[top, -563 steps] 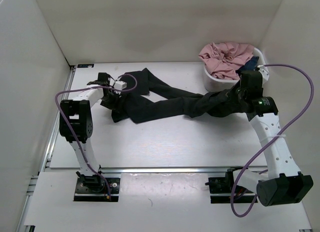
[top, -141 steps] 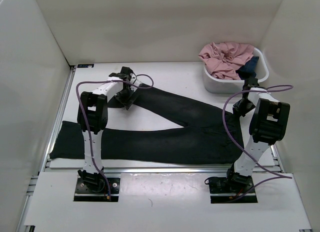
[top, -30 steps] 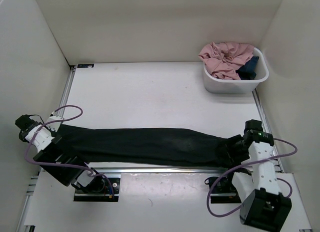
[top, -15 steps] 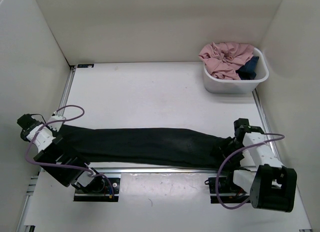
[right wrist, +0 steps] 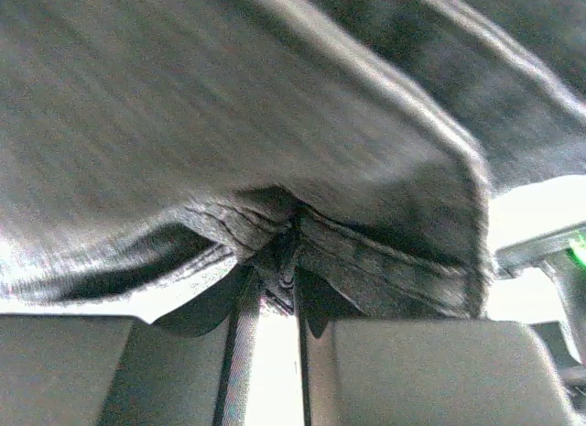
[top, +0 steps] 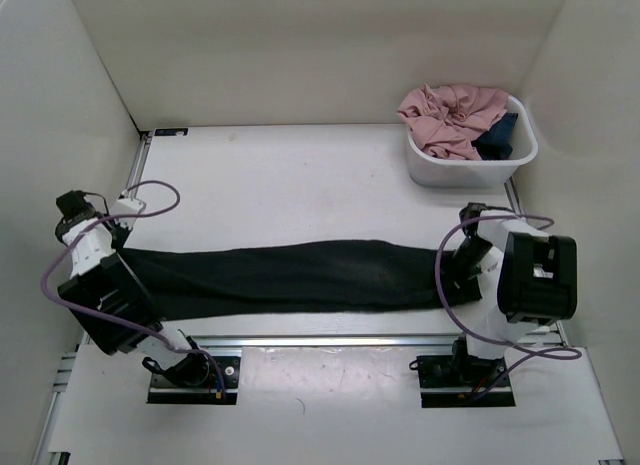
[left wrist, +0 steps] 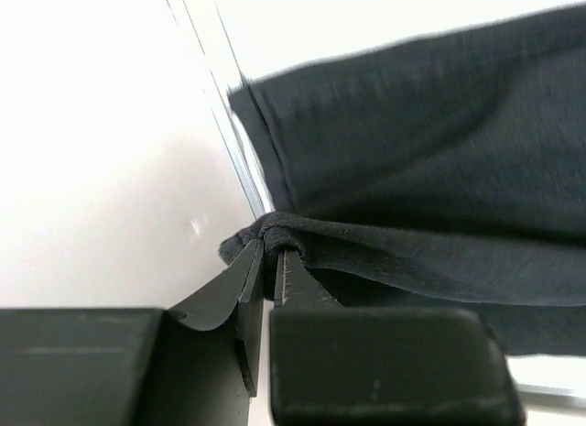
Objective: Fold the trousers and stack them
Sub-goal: Fold the trousers
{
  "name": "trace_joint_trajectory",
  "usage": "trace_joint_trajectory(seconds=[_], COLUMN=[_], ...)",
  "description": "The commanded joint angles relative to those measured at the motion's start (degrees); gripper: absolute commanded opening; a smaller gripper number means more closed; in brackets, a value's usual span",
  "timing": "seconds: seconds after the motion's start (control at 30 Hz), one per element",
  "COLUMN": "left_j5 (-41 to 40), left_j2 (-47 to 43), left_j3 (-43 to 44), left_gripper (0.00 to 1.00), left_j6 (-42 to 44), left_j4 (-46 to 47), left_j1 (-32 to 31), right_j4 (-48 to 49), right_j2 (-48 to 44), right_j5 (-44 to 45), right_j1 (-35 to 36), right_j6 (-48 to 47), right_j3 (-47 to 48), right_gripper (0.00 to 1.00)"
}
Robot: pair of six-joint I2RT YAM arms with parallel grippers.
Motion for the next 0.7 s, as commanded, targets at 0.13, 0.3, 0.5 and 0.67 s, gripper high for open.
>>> trace_joint_trajectory(seconds=[0.13,0.3,0.5,0.67], left_j5=[1.2,-0.6,-0.6,-0.6], left_j2=[5.3,2.8,-2.4,-3.1], left_j3=[9.4,7.2,1.5,0.9], left_gripper=[0.14,0.14,0.14,0.14], left_j6=[-7.2,-6.6,-5.9,-5.9], left_j4=[0.7,0.7,0.2,0.2], left_j1=[-5.8,-6.6,-6.6,-6.6], right_j4=[12.4,7.1,4.8,6.4], right_j2=[6.1,5.6,-5.6,-6.8], right_j5=[8.3,7.3,10.2,10.2], right_j1=[-1.9,-1.9,-5.2,-5.2], right_j6=[-0.6,-11.3,-13.8,-12.2], right_j3=[12.5,20.5,17.6,11.1], right_gripper=[0.15,0.52,0.62,0.62])
